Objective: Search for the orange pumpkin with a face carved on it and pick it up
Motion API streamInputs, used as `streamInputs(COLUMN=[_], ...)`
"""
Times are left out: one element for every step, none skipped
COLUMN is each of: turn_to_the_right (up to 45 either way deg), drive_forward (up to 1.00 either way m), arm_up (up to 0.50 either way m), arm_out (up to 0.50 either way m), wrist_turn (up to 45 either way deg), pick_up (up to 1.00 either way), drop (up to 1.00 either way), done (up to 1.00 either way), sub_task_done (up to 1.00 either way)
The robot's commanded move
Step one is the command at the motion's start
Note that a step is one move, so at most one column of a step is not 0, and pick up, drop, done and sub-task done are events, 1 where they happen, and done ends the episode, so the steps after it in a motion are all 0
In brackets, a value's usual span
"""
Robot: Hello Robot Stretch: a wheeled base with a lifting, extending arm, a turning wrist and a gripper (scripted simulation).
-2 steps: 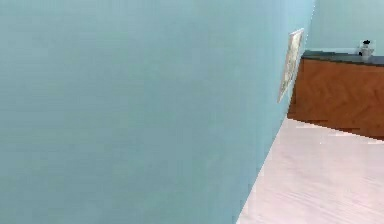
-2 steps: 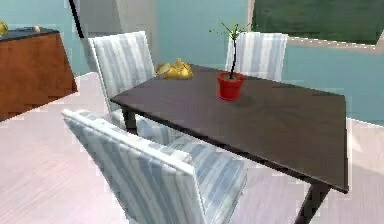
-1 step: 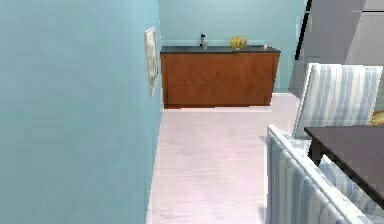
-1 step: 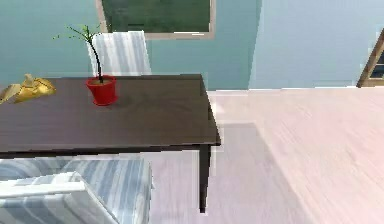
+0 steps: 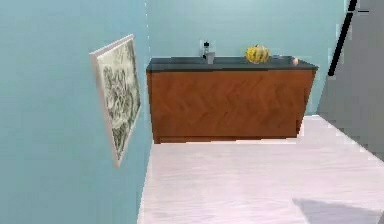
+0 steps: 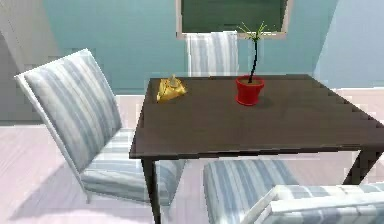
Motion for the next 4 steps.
streamInputs(turn_to_the_right=[39.0, 0.0, 45.0, 6.0], drive_forward=[0.00, 0.05, 0.00, 0.00], arm_up=[0.00, 0.00, 0.00, 0.00], arm_out=[0.00, 0.00, 0.00, 0.00], wrist_turn=[0.0, 0.0, 0.0, 0.0], pick_up=[0.00, 0.00, 0.00, 0.00], drop=[0.00, 0.00, 0.00, 0.00], done=[0.00, 0.00, 0.00, 0.00], sub_task_done=[0.00, 0.00, 0.00, 0.00])
